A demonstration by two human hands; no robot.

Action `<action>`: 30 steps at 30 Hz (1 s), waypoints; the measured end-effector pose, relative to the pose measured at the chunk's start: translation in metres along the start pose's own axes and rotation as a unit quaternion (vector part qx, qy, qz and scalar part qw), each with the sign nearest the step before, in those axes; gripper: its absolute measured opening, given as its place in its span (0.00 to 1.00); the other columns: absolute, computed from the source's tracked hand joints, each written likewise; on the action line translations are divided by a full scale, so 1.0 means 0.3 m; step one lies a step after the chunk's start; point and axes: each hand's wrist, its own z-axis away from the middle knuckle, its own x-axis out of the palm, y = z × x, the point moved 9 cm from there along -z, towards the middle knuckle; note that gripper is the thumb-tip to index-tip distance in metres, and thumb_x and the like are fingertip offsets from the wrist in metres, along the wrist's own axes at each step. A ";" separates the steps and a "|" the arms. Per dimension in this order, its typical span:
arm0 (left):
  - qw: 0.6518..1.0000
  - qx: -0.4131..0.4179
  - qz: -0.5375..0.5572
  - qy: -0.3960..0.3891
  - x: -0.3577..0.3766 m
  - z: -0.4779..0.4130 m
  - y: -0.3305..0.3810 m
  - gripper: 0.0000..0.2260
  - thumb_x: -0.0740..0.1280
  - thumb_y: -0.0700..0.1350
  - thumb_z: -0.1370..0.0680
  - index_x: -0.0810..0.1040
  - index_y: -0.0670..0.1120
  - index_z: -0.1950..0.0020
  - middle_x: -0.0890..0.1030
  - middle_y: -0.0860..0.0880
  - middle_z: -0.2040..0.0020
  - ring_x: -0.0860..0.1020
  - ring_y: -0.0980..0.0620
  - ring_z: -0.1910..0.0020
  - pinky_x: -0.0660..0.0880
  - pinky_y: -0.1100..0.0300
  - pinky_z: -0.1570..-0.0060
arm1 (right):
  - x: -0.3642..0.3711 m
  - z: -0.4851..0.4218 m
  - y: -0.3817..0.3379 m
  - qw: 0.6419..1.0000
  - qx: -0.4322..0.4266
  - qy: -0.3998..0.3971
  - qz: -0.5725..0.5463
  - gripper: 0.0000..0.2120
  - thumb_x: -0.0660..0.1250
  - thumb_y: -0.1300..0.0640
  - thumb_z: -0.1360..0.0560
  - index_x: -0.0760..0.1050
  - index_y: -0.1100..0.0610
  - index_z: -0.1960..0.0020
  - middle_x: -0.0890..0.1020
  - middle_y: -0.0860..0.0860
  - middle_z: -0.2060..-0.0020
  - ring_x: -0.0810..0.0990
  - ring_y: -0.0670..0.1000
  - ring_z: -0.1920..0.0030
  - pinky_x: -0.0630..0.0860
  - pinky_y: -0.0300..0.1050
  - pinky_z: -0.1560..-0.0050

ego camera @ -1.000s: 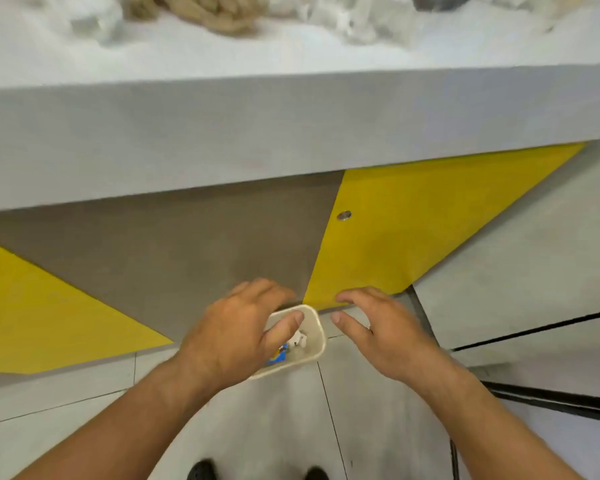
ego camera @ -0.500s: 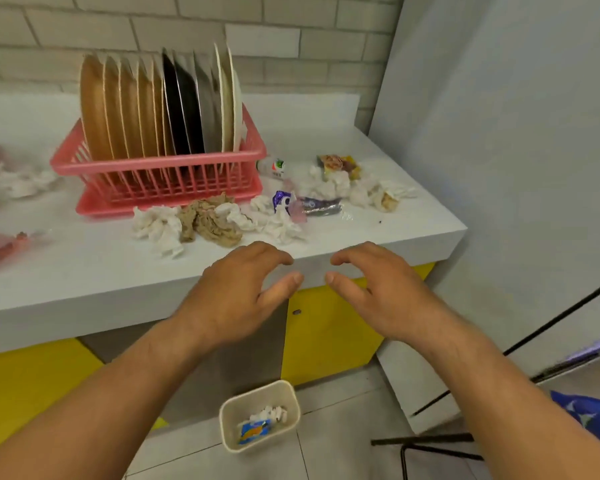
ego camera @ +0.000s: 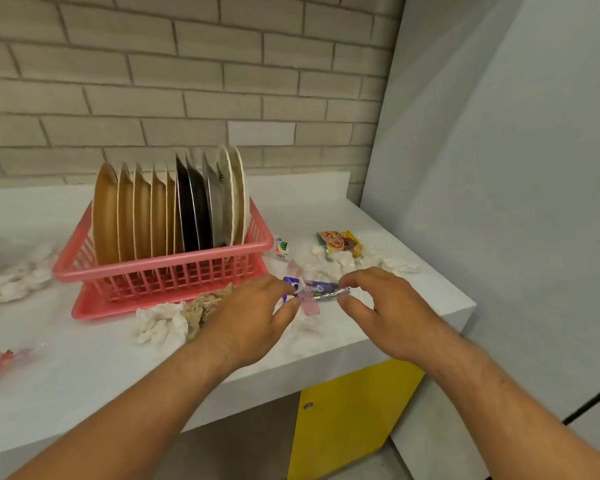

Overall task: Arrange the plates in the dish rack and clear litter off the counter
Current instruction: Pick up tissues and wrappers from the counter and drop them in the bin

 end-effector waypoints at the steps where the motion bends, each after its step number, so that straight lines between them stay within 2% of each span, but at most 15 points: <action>1: 1.000 0.002 -0.005 -0.003 0.007 -0.019 -0.008 0.16 0.55 0.57 0.20 0.74 0.53 0.37 0.76 0.55 0.41 0.73 0.55 0.43 0.70 0.60 0.45 | 0.003 -0.016 0.008 1.000 0.006 -0.002 0.000 0.13 0.60 0.47 0.21 0.74 0.46 0.38 0.76 0.44 0.43 0.72 0.45 0.43 0.70 0.41 0.43; 6: 1.000 0.002 -0.027 -0.011 0.029 -0.141 -0.044 0.14 0.56 0.54 0.19 0.75 0.52 0.39 0.76 0.53 0.43 0.73 0.53 0.45 0.70 0.59 0.47 | 0.005 -0.116 0.074 1.000 0.026 -0.014 0.003 0.14 0.60 0.48 0.21 0.74 0.48 0.37 0.77 0.45 0.42 0.73 0.46 0.42 0.71 0.43 0.42; 9: 0.999 -0.010 -0.034 -0.029 0.090 -0.222 -0.062 0.15 0.56 0.54 0.19 0.74 0.51 0.37 0.75 0.53 0.41 0.73 0.51 0.43 0.70 0.57 0.44 | 0.012 -0.189 0.147 0.999 0.033 -0.020 0.003 0.14 0.61 0.47 0.21 0.75 0.48 0.37 0.77 0.45 0.42 0.74 0.46 0.42 0.72 0.45 0.42; 12: 0.998 -0.020 -0.049 -0.041 0.167 -0.306 -0.067 0.16 0.56 0.54 0.19 0.73 0.50 0.36 0.74 0.52 0.39 0.73 0.51 0.42 0.71 0.55 0.42 | 0.043 -0.275 0.230 0.999 0.030 -0.038 0.011 0.14 0.61 0.47 0.21 0.75 0.48 0.38 0.78 0.45 0.43 0.74 0.46 0.43 0.72 0.43 0.43; 17: 0.995 -0.040 -0.086 -0.036 0.229 -0.500 -0.067 0.14 0.57 0.51 0.19 0.74 0.46 0.38 0.76 0.49 0.42 0.73 0.48 0.43 0.71 0.53 0.44 | 0.072 -0.427 0.350 0.998 0.006 -0.066 0.003 0.15 0.61 0.46 0.21 0.75 0.47 0.37 0.78 0.44 0.42 0.75 0.45 0.44 0.71 0.39 0.45; 20: 0.989 -0.077 -0.119 -0.034 0.246 -0.635 -0.098 0.13 0.58 0.50 0.19 0.75 0.46 0.39 0.76 0.48 0.44 0.74 0.47 0.46 0.74 0.51 0.45 | 0.064 -0.515 0.422 0.997 -0.005 -0.076 -0.003 0.14 0.60 0.46 0.21 0.75 0.47 0.38 0.77 0.43 0.43 0.75 0.45 0.45 0.73 0.41 0.44; 23: 0.977 -0.152 -0.139 -0.064 0.275 -0.746 -0.168 0.12 0.59 0.46 0.20 0.75 0.45 0.40 0.76 0.46 0.44 0.75 0.45 0.46 0.76 0.49 0.47 | 0.058 -0.580 0.481 0.996 -0.017 -0.083 -0.019 0.13 0.60 0.46 0.21 0.77 0.47 0.40 0.78 0.43 0.46 0.76 0.45 0.46 0.73 0.42 0.46; 27: 0.952 -0.246 -0.157 -0.089 0.280 -0.865 -0.299 0.12 0.59 0.39 0.22 0.76 0.42 0.40 0.77 0.43 0.43 0.77 0.43 0.46 0.76 0.52 0.47 | 0.058 -0.645 0.545 0.995 -0.030 -0.088 -0.036 0.14 0.61 0.46 0.21 0.76 0.48 0.39 0.77 0.42 0.46 0.75 0.44 0.46 0.71 0.39 0.46; 30: 0.937 -0.297 -0.147 -0.109 0.296 -0.919 -0.395 0.11 0.61 0.37 0.22 0.76 0.40 0.41 0.79 0.42 0.44 0.79 0.43 0.47 0.77 0.52 0.48 | 0.071 -0.681 0.575 0.994 -0.035 -0.097 -0.046 0.15 0.61 0.46 0.22 0.75 0.47 0.38 0.77 0.43 0.45 0.74 0.44 0.44 0.72 0.41 0.44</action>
